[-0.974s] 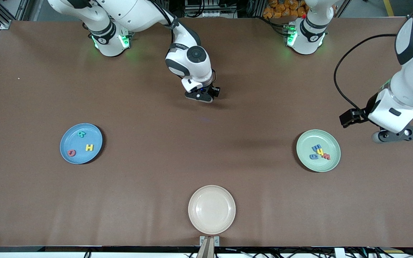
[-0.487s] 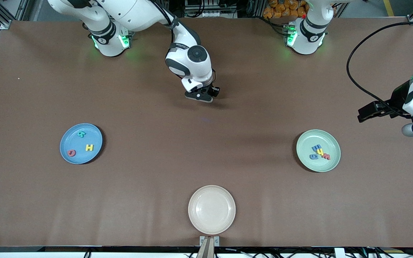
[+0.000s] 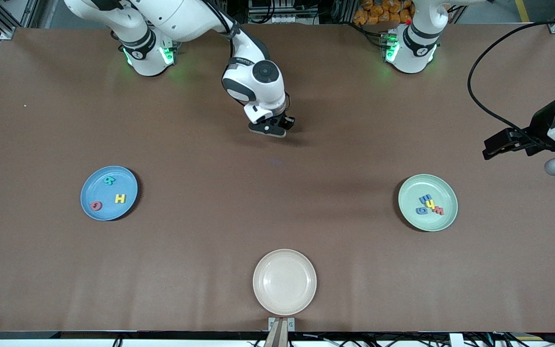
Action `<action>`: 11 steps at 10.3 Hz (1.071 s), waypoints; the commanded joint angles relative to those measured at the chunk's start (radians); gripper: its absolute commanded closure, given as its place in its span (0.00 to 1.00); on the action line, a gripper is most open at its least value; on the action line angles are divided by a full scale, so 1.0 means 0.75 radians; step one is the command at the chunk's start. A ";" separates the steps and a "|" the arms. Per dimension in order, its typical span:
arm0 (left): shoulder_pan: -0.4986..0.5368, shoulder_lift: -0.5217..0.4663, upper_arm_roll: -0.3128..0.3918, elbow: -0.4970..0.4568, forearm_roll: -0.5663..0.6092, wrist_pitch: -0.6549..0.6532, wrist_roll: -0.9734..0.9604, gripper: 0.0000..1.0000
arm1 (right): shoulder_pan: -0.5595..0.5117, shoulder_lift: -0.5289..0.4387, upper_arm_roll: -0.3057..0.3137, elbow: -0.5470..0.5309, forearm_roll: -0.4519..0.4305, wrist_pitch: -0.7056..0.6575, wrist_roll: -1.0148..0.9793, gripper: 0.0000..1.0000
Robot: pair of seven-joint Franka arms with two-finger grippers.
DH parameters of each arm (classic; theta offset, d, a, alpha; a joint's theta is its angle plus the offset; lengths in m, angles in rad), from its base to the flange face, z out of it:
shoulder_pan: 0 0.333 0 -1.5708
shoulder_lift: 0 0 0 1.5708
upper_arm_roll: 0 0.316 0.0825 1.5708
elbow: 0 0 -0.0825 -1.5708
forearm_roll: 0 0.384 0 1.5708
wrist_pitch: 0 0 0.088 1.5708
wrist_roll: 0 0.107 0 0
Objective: Sort uppercase to blue plate, lowercase to green plate
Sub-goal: 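Carry the blue M toward the blue plate with the right gripper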
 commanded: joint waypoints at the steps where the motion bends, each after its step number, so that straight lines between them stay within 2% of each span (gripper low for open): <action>1: -0.004 -0.053 -0.024 -0.075 -0.026 -0.027 0.010 0.00 | 0.010 0.035 -0.011 0.020 -0.042 0.019 0.036 0.71; 4: -0.010 -0.064 -0.031 -0.096 -0.022 -0.027 0.004 0.00 | -0.029 0.012 -0.011 0.051 -0.044 -0.072 0.008 0.71; 6: -0.010 -0.074 -0.031 -0.106 -0.020 -0.035 0.000 0.00 | -0.108 0.000 -0.003 0.087 -0.042 -0.134 -0.074 0.71; 8: 0.002 -0.099 -0.031 -0.122 -0.014 -0.058 0.000 0.00 | -0.198 -0.020 -0.003 0.134 -0.036 -0.264 -0.239 0.72; 11: 0.004 -0.144 -0.029 -0.153 -0.011 -0.058 0.004 0.00 | -0.374 -0.037 -0.011 0.139 -0.026 -0.326 -0.552 0.72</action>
